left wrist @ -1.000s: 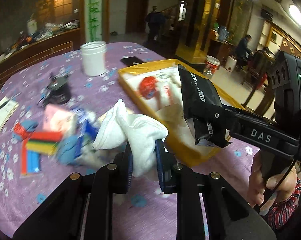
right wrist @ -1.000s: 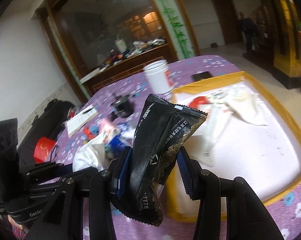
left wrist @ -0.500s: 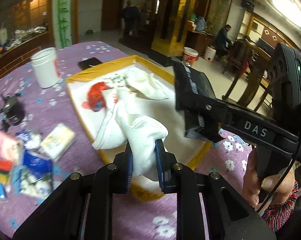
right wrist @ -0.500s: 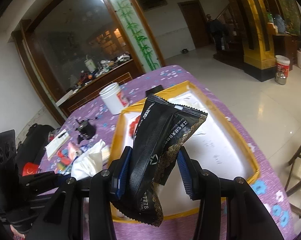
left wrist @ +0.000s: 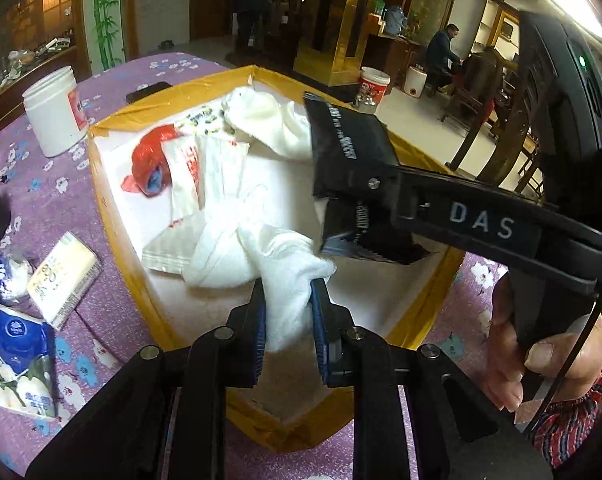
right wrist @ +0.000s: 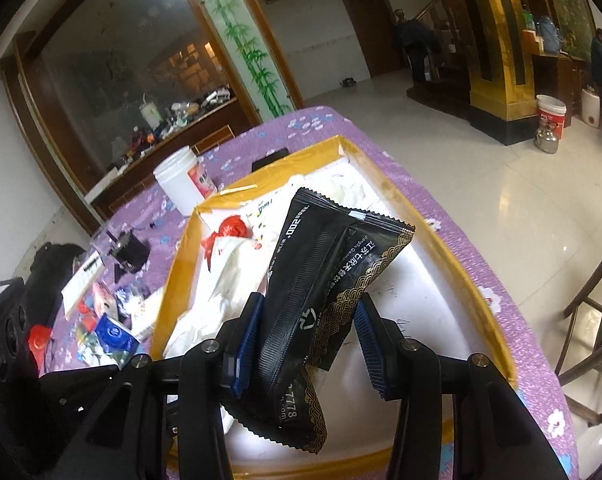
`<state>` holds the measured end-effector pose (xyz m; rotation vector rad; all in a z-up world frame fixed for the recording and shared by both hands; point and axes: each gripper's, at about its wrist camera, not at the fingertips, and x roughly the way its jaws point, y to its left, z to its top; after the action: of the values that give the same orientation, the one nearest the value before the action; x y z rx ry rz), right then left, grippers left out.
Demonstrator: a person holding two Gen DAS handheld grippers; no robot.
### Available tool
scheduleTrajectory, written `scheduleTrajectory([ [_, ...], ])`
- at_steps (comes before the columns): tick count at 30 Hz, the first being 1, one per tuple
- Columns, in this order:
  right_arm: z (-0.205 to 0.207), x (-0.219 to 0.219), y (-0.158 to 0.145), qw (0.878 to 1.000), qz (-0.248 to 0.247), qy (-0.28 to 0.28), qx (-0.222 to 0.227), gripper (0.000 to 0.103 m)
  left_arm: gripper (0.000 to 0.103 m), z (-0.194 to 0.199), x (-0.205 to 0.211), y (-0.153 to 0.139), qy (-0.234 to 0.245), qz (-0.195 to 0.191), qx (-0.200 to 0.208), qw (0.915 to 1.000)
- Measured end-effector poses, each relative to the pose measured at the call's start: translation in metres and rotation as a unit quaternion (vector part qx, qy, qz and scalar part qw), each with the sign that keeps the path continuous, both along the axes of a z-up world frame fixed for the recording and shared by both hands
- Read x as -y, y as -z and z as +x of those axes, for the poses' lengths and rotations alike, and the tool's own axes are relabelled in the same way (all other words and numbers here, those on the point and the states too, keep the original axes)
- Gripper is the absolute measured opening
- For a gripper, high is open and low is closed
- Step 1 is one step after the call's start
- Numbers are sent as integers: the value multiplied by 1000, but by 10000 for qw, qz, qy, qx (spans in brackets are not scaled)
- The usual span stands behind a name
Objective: Organize soft objects
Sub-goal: 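Carry the black bag and white socks into the yellow box and release them, then move both open grippers back toward the remaining items on the table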
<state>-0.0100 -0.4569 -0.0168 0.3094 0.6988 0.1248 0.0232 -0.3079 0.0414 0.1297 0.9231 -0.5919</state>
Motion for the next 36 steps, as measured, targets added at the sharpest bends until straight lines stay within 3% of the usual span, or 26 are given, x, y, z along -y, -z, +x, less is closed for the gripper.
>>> scheduleTrajectory([
  [4, 6, -8, 9, 9998, -142, -64, -135, 48, 18, -4, 1, 2, -24, 41, 89, 9999],
  [9, 9, -14, 15, 9994, -255, -68, -209, 51, 30, -4, 1, 2, -45, 47, 88, 9999],
  [14, 9, -16, 14, 9994, -279, -66, -204, 62, 55, -7, -1, -2, -35, -32, 245, 9997],
  [15, 8, -17, 13, 9994, -278, -66, -192, 65, 56, -9, -1, -4, -40, -55, 312, 9995],
  [27, -18, -6, -10, 9997, -11, 135, 187, 66, 56, -26, -11, -23, -37, -131, 515, 9986],
  [36, -24, -37, -29, 9993, 22, -151, 341, 66, 56, -45, -46, -47, -217, -184, 662, 9974],
])
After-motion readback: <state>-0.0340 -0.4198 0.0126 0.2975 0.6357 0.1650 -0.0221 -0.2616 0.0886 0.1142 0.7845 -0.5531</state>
